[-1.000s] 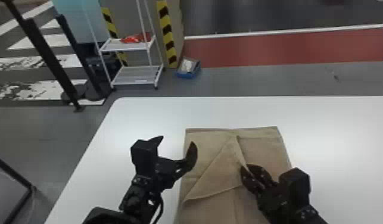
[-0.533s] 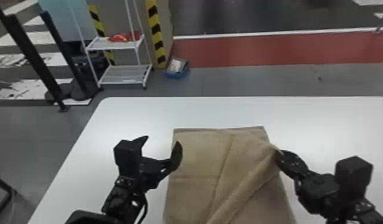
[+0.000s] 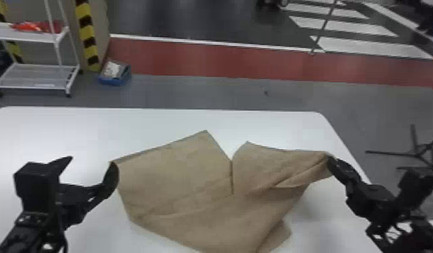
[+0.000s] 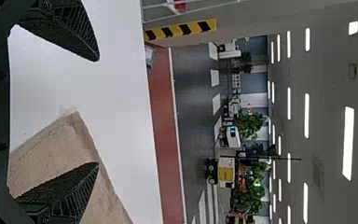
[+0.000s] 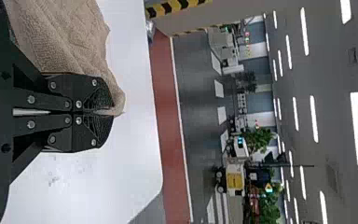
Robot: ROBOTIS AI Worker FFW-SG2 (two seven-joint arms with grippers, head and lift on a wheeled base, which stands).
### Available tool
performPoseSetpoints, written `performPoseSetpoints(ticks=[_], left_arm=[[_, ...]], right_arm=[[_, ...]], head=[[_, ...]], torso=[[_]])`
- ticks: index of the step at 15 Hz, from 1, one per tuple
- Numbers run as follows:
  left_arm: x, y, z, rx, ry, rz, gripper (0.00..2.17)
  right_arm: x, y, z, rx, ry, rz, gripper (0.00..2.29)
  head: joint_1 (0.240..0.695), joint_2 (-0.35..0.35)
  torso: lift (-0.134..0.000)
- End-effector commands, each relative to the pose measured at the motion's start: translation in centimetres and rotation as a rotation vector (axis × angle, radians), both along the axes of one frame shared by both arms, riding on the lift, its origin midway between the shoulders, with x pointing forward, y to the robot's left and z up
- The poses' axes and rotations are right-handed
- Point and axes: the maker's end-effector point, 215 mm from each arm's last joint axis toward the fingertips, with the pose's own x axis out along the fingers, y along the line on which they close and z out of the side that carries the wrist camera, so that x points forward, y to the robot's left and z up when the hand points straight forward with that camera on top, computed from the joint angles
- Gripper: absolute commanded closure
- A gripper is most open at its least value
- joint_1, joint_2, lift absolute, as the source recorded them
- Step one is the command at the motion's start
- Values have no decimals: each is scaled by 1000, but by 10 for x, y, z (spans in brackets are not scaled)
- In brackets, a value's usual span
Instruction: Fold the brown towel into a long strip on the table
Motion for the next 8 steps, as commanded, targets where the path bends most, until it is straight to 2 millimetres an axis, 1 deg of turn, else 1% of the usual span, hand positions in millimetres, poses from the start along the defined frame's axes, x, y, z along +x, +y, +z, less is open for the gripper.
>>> performPoseSetpoints(ticks=[1,2,3,4,5,6,7,8], left_arm=[[0,-5,-6,7,14,-9,80],[0,-7,-10,8,20,-13,80],[1,-7,-15,7,30,-15,80],[2,-11,-20,-2,40,-33,80],[7,-17,-27,-20,55,-58,90],[12,-22,-33,-53,73,-84,147],[17,-29,-34,-80,81,-119,225],[19,-37,-41,-105,101,-150,235]], right_arm=[[3,-54,5,10,-8,-100,1598],[3,-73,3,27,-5,-137,1598],[3,-76,-1,44,4,-137,1595],[4,-71,-1,47,2,-124,1598],[6,-63,-6,48,10,-110,1598],[9,-51,-12,53,15,-96,1595],[10,-43,-15,53,19,-84,1598],[12,-33,-20,55,26,-67,1595]], head=[[695,-259],[695,-285],[695,-310],[695,-349],[695,-350],[695,-350],[695,-350],[695,-350]], torso=[[-112],[-112],[-112],[-112],[-112],[-112],[-112],[-112]])
